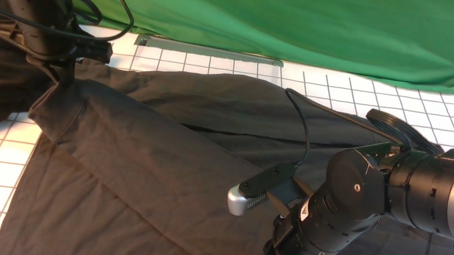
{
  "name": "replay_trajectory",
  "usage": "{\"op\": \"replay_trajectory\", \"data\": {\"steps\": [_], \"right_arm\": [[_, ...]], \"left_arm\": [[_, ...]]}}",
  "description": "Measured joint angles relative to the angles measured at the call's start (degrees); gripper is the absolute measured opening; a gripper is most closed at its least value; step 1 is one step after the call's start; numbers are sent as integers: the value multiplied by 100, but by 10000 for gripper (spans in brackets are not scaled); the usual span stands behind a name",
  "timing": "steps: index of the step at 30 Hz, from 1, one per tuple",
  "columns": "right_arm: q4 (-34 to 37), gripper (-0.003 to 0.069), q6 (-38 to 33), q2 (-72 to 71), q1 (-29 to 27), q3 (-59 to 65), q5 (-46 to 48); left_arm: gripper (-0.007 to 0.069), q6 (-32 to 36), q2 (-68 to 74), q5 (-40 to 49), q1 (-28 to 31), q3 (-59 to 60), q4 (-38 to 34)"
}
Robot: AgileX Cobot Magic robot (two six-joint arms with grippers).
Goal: Fold a long-sleeved shirt over a white checkered tablecloth.
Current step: 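Fold the left side of the black T-shirt inward over its body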
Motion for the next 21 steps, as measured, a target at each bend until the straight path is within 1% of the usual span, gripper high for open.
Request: {"op": "replay_trajectory", "data": {"steps": [6,13,21], "right_arm": [[-4,18,165,-330,26,60,432],[-5,18,520,-923,186,692,380],[-5,18,827,-957,221,1086,334]], "left_arm": [[13,56,0,59,0,-4,-41],[13,137,0,126,0,-4,-289],[13,198,0,219,0,-4,-448]]}}
